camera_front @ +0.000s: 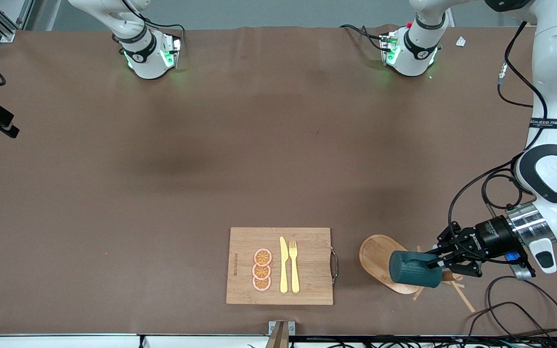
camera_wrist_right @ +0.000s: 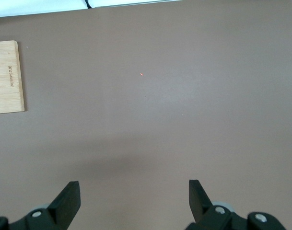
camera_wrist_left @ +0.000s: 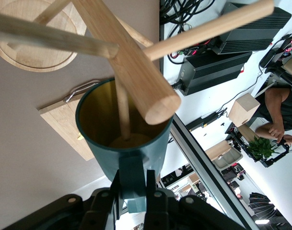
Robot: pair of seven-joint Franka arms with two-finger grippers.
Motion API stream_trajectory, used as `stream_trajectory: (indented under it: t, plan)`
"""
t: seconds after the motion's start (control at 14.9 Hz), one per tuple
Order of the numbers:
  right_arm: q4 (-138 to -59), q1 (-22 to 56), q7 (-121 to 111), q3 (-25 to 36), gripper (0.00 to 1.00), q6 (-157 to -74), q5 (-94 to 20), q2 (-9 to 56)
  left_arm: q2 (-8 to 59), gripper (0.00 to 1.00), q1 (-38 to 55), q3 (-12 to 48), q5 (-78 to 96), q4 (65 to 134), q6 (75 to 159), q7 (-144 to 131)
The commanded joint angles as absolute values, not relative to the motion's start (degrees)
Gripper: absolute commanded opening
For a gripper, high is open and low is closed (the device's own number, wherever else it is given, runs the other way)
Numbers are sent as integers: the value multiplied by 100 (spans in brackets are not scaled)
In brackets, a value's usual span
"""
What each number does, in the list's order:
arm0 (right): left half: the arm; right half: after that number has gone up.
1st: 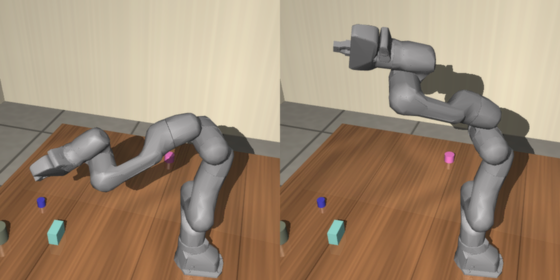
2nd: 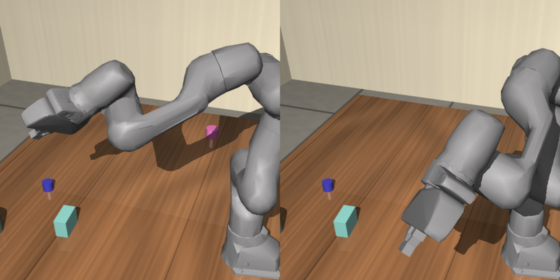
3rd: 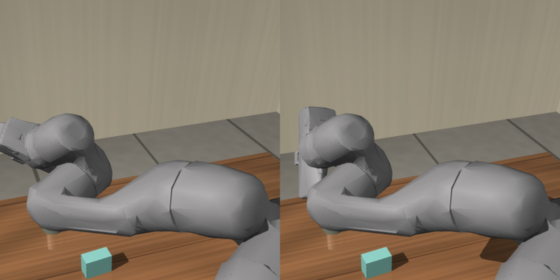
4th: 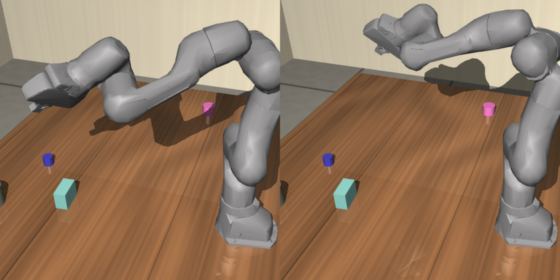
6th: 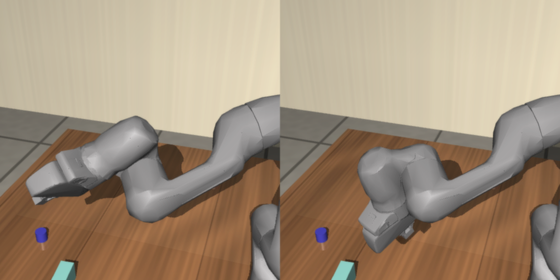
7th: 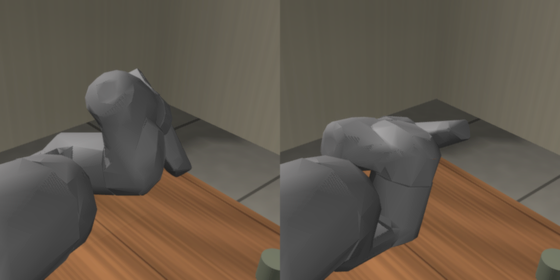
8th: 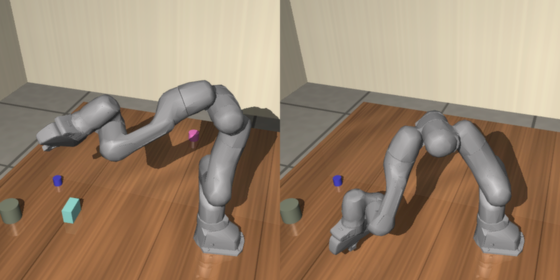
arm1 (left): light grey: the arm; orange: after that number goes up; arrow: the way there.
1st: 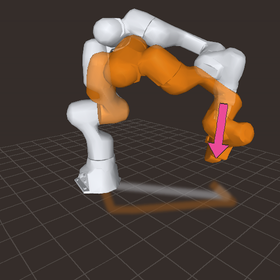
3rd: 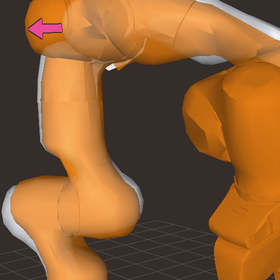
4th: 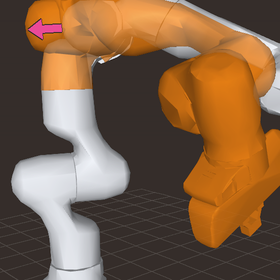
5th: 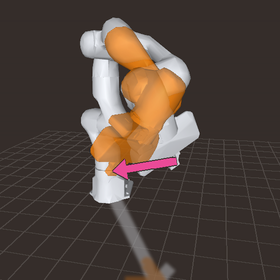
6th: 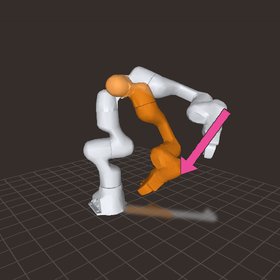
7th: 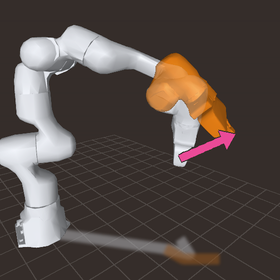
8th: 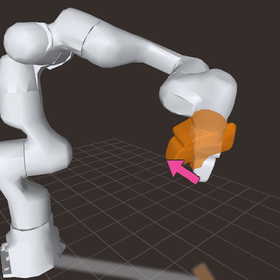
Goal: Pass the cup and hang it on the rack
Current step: 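Hang the mug handle on a rack peg with the left gripper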
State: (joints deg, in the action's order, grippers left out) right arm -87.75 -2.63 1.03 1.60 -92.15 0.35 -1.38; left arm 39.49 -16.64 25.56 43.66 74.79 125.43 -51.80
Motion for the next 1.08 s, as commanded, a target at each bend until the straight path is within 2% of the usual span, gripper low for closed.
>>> stream_trajectory:
  t: [0.0, 0.4, 0.74, 0.81, 0.87, 1.01]
  plan:
    - [-8684, -351, 97, 97, 100, -9149, 26, -105, 4017, 1, -1722, 2602, 4509, 7479, 12577, -4914]
    - [-8684, -334, 105, 97, 100, -9167, 9, -97, 4096, 2, -1775, 2602, 4509, 7479, 12577, -4869]
    - [-8692, -352, 105, 97, 100, -9149, -9, -97, 4166, 7, -1854, 2602, 4623, 7479, 12577, -4843]
    - [-8692, -352, 105, 97, 100, -9158, -9, -97, 4175, 12, -1854, 2593, 4658, 7479, 12577, -4834]
    - [-8684, -352, 105, 97, 100, -9158, -9, -97, 4201, 30, -1854, 2593, 4667, 7479, 12577, -4834]
    - [-8692, -369, 105, 97, 100, -9149, -17, -97, 4201, 79, -1854, 2602, 4667, 7479, 12577, -4851]
